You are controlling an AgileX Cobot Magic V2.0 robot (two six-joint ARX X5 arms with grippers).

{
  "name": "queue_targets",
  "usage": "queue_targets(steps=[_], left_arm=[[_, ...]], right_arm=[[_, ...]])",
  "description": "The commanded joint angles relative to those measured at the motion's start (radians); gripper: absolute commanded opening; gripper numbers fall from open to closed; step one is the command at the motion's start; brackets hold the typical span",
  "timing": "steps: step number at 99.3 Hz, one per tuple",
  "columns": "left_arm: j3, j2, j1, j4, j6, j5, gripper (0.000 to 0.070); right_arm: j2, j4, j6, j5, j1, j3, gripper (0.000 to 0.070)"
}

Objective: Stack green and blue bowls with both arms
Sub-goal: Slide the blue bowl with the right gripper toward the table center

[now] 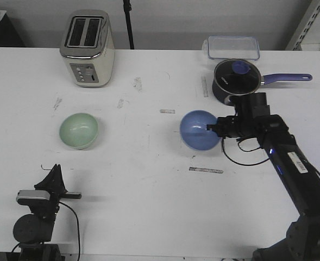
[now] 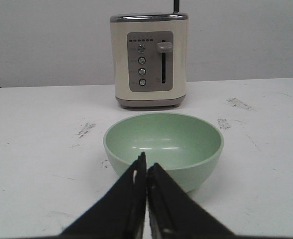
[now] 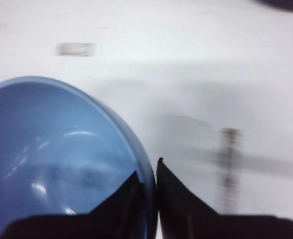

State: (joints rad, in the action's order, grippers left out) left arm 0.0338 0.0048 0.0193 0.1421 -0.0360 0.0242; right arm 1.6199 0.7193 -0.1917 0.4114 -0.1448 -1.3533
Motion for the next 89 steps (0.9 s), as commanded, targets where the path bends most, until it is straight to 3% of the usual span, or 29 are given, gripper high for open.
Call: queue_targets(steps=[1,39,59,89], left_arm=[[-0.022,-0.002,-0.001,0.013,-0.001,0.002,0.0001],[-0.022,-0.002,-0.001,0.013,-0.001,0.002,0.0001],[-0.022,-0.002,-0.001,0.013,-0.001,0.002,0.0002],[-0.022,-0.002,-0.001,0.013,-0.001,0.002,0.0001]], right_arm=[[0.024,-0.013,-0.078,-0.023,-0.051,-0.015,0.0007],[0.105,-0.121,-0.287,-0.158,-0.267,-0.015,0.0007],[0.158,-0.147,-0.354,-0.164,-0.327,-0.015,0.0007],[0.190,-0.142,-0.406,-0.258,-0.349,-0.015,0.0007]])
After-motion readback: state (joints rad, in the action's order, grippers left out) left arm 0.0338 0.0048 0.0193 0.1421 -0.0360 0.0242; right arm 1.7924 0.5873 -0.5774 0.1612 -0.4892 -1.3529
